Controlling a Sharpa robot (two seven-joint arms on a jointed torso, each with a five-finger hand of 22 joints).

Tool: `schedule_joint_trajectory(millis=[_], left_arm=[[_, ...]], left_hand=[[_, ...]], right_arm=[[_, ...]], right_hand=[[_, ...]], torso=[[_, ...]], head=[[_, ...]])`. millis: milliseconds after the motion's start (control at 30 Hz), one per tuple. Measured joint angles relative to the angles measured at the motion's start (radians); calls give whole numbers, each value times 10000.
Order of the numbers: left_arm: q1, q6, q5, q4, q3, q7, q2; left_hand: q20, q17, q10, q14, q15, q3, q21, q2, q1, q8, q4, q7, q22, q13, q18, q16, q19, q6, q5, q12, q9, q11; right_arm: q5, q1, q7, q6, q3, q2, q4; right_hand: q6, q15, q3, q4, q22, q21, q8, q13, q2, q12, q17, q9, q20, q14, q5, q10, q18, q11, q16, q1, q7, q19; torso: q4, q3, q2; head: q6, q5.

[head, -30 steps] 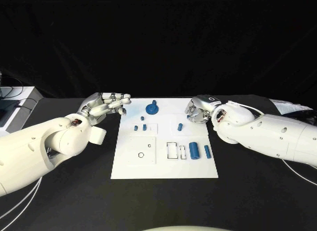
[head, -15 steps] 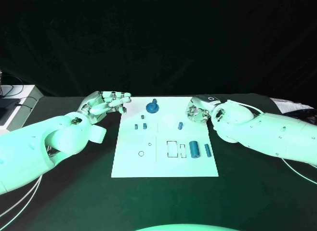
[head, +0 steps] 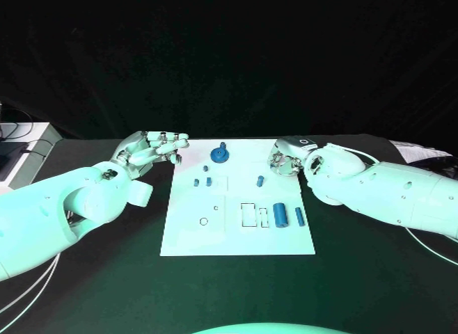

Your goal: Assemble the parts on the task board

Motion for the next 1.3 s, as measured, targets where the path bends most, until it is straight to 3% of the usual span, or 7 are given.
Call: schedule_joint_trajectory(millis=[233, 567, 967, 1300], left_arm=[[0, 2, 0, -43, 0, -2, 2], [0, -10, 0, -169, 0, -3, 38], [-1, -30, 2, -375, 0, -1, 110], [-1, -45, 3, -415, 0, -1, 183]], left_hand=[[-17, 143, -22, 0, 0, 31, 263, 0, 0, 0, -30, 0, 262, 0, 1, 261, 87, 0, 0, -39, 5, 22], [75, 84, -145, -219, 108, 31, 263, 0, 0, 0, -30, 0, 332, 0, 1, 261, -188, 0, 0, -38, 4, 69], [89, 47, -218, -291, 108, 3, 263, 0, 0, 0, -58, 0, 360, 0, 0, 300, -202, 0, 0, -79, 3, 69], [89, 31, -217, -290, 108, 3, 263, 0, 0, 0, -57, 0, 370, 0, 0, 299, -202, 0, 0, -79, 3, 69]], right_arm=[[0, -30, -150, -152, -11, -17, 71], [26, -59, -312, -497, -12, -327, 497], [289, 263, -369, -900, 139, -1038, 1599], [541, 251, -366, -1016, 156, -1042, 2710]], right_hand=[[4, -31, 465, -176, 274, 0, 29, -5, 85, -16, 143, 171, 0, -31, -102, 18, -68, 18, 73, -63, 1, 1], [2, -31, 648, -259, 603, -186, 29, -6, 111, 0, 122, 357, -21, -31, -377, 17, -106, 18, 73, -89, -1, 101], [-1, -30, 649, -260, 759, -696, 23, -5, 111, 1, 183, 426, -38, -30, -432, 16, -160, 17, 72, -89, -2, 174], [-7, -29, 648, -259, 758, -948, 14, 0, 111, -1, 199, 415, -37, -29, -469, 15, -171, 16, 72, -88, -3, 173]], torso=[[6, -3, 0], [12, 3, -1], [-16, 9, -12], [-16, -2, -12]], head=[[-31, 30], [-39, 57], [9, 71], [34, 221]])
